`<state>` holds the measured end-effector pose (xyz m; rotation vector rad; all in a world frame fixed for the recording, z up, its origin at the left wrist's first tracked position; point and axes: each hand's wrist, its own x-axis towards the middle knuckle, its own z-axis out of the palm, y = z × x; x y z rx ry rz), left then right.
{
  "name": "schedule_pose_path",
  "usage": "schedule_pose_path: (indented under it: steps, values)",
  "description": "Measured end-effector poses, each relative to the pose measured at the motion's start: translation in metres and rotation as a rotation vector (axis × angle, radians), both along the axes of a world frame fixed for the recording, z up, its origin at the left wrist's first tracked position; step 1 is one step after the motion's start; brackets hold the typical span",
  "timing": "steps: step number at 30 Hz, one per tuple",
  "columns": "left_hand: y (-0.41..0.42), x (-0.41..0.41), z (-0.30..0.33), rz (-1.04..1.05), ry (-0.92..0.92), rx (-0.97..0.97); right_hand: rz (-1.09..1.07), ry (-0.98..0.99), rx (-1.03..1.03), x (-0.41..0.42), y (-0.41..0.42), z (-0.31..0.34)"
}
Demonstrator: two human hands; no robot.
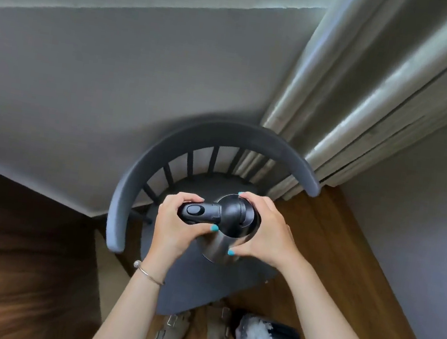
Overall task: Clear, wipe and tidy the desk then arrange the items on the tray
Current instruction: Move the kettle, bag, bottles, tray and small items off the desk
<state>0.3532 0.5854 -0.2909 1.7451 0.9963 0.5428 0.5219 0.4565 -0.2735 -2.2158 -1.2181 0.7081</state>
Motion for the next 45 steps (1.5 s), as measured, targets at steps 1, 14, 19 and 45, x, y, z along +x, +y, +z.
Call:
schedule_pose_path:
  steps: [1, 14, 19, 45]
  values:
    - [0.006, 0.008, -0.012, 0.030, 0.012, 0.000, 0.018, 0.012, -0.001, 0.011, 0.010, -0.015]
    - [0.042, 0.069, -0.133, 0.342, 0.021, 0.003, 0.225, 0.084, 0.044, 0.091, 0.105, -0.162]
    - [0.062, 0.077, -0.149, 0.372, 0.023, 0.014, 0.225, 0.121, 0.051, 0.100, 0.124, -0.177]
    - [-0.053, -0.016, -0.043, -0.087, 0.875, -0.415, 0.348, 0.231, -0.778, 0.001, 0.006, -0.066]
